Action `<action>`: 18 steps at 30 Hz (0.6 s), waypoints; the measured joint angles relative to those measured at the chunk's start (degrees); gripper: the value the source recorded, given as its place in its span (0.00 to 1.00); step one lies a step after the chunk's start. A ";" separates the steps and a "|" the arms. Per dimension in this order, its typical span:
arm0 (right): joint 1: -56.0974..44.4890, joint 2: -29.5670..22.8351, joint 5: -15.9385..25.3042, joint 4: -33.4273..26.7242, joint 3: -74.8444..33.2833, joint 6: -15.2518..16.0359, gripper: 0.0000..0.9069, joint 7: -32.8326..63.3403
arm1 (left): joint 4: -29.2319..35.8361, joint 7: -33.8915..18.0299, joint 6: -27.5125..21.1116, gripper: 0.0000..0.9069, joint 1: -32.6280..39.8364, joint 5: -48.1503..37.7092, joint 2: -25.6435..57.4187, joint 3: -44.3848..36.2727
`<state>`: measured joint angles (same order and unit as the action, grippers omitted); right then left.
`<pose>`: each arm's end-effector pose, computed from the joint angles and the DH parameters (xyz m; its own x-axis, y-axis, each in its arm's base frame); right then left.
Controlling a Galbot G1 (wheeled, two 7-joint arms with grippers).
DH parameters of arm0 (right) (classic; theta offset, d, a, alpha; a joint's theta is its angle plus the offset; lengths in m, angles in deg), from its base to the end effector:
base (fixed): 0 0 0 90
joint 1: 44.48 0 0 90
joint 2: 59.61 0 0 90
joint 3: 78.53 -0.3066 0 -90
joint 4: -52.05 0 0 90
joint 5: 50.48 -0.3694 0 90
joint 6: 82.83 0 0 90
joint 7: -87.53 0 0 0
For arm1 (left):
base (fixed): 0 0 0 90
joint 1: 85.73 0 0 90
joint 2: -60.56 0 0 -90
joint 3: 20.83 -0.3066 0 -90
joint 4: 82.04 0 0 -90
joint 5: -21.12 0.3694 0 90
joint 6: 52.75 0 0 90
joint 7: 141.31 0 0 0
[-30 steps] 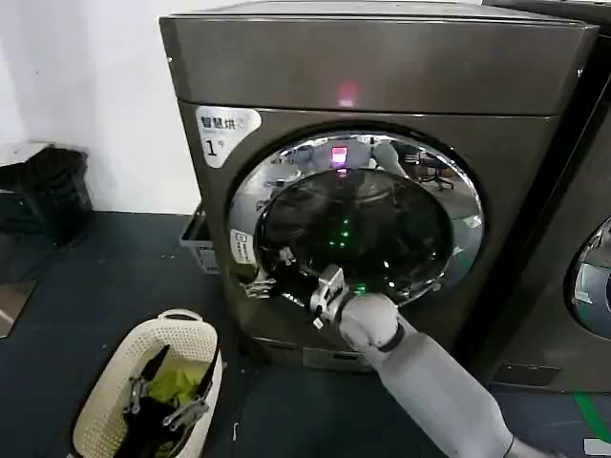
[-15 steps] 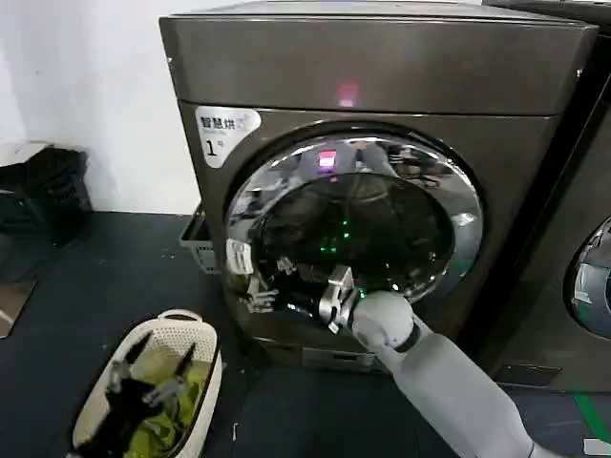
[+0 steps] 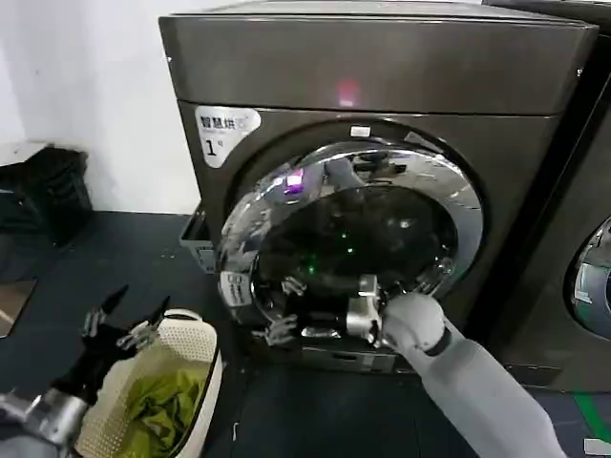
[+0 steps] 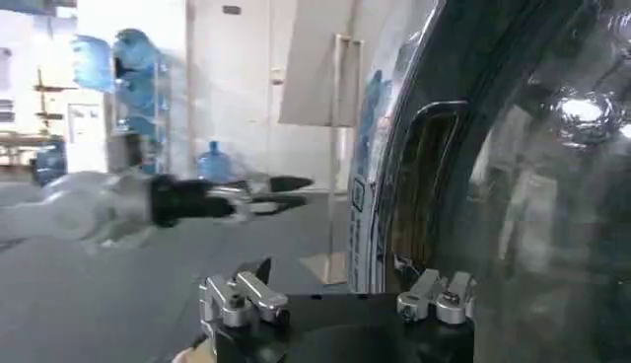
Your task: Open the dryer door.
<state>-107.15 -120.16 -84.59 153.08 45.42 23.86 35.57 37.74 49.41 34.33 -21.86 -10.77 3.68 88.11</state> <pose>0.4072 0.0603 -0.1329 -0.0582 -0.9949 0.0818 -0.9968 0.0534 -0.0596 0.2519 0.1544 -0.1751 -0.9735 0.2148 -0.0789 0.2047 0.9715 0.1198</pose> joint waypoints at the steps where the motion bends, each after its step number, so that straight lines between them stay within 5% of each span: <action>1: -0.47 0.26 0.16 0.40 -0.31 0.30 1.00 -1.41 | -0.54 -0.15 0.20 1.00 0.96 0.00 0.53 -0.77; 5: -2.37 1.59 0.62 2.11 -1.81 0.44 1.00 -5.79 | -3.54 -2.63 2.62 1.00 4.94 -0.34 3.17 -4.04; 18: -10.25 5.68 2.71 7.48 -10.02 -0.83 1.00 -20.81 | -14.90 0.94 10.87 1.00 19.77 -7.51 12.42 -18.87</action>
<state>-117.41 -114.48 -81.88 160.55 35.40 23.03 14.76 22.84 50.35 45.21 -2.09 -18.27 16.10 69.25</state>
